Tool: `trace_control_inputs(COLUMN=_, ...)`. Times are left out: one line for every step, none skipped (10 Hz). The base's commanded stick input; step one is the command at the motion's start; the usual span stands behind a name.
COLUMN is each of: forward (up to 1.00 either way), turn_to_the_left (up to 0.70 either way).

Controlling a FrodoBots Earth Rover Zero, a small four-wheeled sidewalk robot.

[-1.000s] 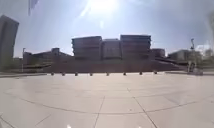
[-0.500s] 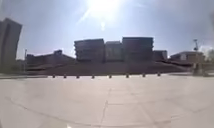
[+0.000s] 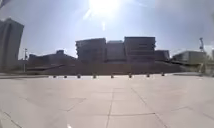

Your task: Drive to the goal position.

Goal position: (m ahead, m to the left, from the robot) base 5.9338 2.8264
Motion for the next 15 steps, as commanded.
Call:
trace_control_inputs(forward=1.00, turn_to_the_left=0.06)
trace_control_inputs(forward=1.00, turn_to_the_left=0.09)
trace_control_inputs(forward=1.00, turn_to_the_left=0.19)
trace_control_inputs(forward=1.00, turn_to_the_left=0.30)
trace_control_inputs(forward=1.00, turn_to_the_left=0.40)
trace_control_inputs(forward=1.00, turn_to_the_left=0.46)
trace_control_inputs(forward=1.00, turn_to_the_left=0.46)
trace_control_inputs(forward=1.00, turn_to_the_left=0.39)
trace_control_inputs(forward=1.00, turn_to_the_left=0.25)
trace_control_inputs(forward=1.00, turn_to_the_left=0.11)
trace_control_inputs(forward=1.00, turn_to_the_left=0.06)
trace_control_inputs(forward=1.00, turn_to_the_left=0.06)
trace_control_inputs(forward=1.00, turn_to_the_left=0.06)
trace_control_inputs(forward=1.00, turn_to_the_left=0.06)
trace_control_inputs(forward=1.00, turn_to_the_left=0.06)
